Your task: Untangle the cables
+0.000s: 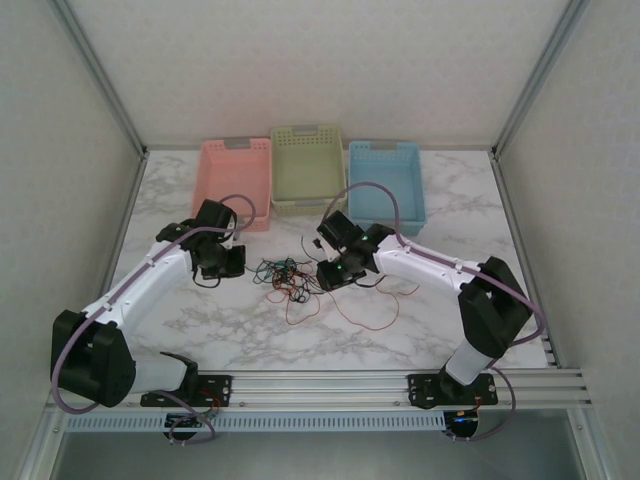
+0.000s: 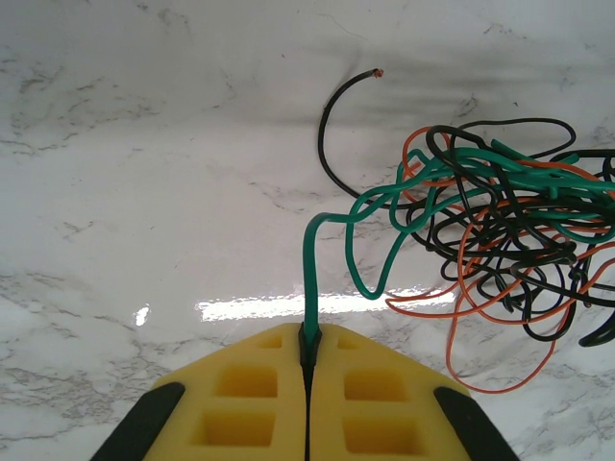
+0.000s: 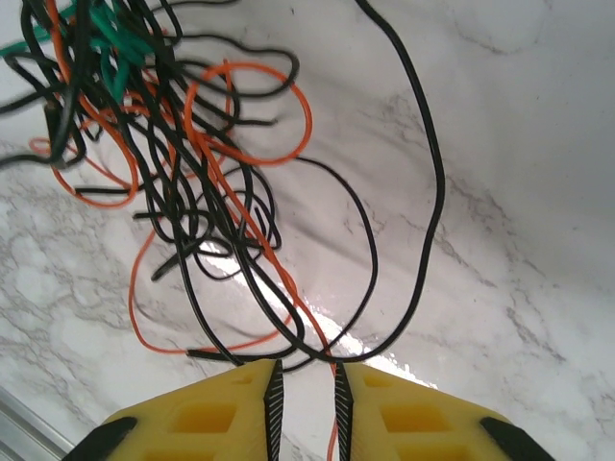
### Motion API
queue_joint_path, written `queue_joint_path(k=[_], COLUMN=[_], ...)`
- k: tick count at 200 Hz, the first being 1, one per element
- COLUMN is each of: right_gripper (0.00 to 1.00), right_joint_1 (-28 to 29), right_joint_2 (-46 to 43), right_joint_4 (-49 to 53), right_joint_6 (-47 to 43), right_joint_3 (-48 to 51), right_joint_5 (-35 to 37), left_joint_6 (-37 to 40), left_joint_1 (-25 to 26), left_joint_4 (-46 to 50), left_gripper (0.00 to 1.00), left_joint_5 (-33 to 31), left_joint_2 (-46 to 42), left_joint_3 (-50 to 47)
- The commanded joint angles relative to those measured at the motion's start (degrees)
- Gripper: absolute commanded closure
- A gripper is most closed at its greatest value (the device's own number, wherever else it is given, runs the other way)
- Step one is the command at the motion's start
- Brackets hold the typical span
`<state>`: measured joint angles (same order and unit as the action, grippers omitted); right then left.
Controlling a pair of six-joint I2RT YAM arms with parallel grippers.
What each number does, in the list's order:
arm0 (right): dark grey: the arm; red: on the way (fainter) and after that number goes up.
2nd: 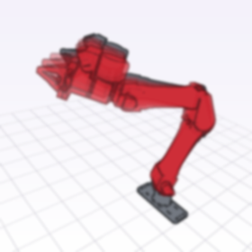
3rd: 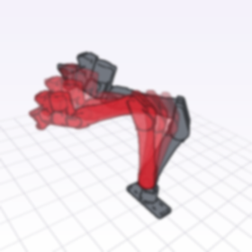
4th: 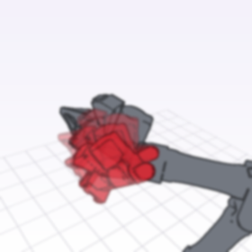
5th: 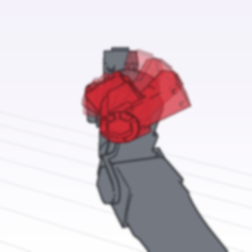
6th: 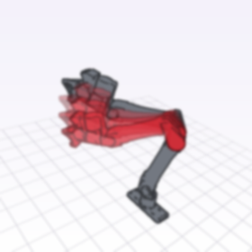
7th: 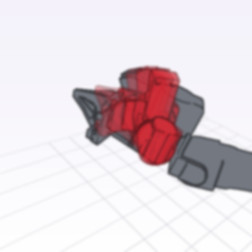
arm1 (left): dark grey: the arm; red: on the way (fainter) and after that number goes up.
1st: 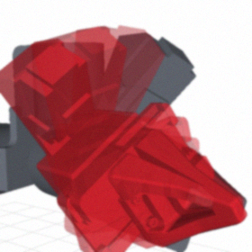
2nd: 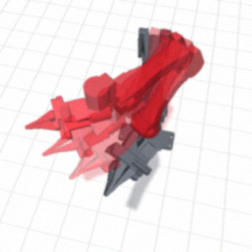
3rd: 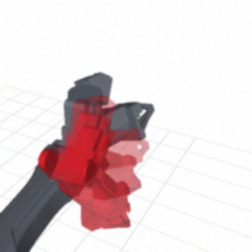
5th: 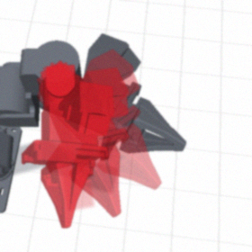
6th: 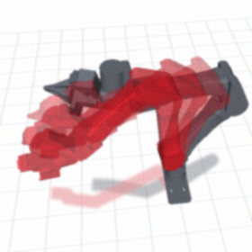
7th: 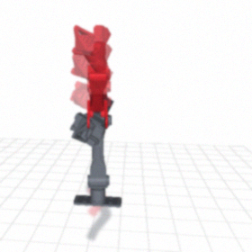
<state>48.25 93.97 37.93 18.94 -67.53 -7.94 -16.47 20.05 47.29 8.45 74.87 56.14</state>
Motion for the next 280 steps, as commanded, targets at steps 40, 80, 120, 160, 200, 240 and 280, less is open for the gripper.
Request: queue_joint_path(k=[40,80,120,160,200,240,280], right_gripper=[0.63,0.66,0.68,0.70,0.71,0.72,0.72], right_joint_1=[0.4,0.8,1.8,2.5,2.6,2.7,2.8], right_joint_2=[-2.5,-0.3,1.0,2.2,3.6,3.7,3.3], right_joint_4=[1.1,1.1,-0.9,-1.0,0.3,0.0,-0.1], right_joint_6=[3.6,3.6,4.6,4.7,5.9,6.0,6.7], right_joint_3=[5.2,5.5,6.2,6.3,6.0,6.1,6.3], right_joint_5=[-3.1,-4.1,-5.4,-3.8,0.3,0.9,2.4], left_joint_6=[1.0,1.0,1.0,1.0,1.0,1.0,1.0], left_joint_1=[0.1,0.1,0.1,0.1,0.1,0.1,0.1], left_joint_4=[0.2,0.2,0.2,0.2,0.3,0.3,0.3], left_gripper=[1.00,1.00,1.00,1.00,1.00,1.00,1.00], left_joint_5=[-0.9,-0.9,-0.9,-0.9,-1.0,-0.9,-0.9], left_joint_2=[-1.3,-1.4,-1.2,-1.2,-1.2,-1.0,-1.0], left_joint_3=[1.2,1.2,1.3,1.2,1.2,1.2,1.2])
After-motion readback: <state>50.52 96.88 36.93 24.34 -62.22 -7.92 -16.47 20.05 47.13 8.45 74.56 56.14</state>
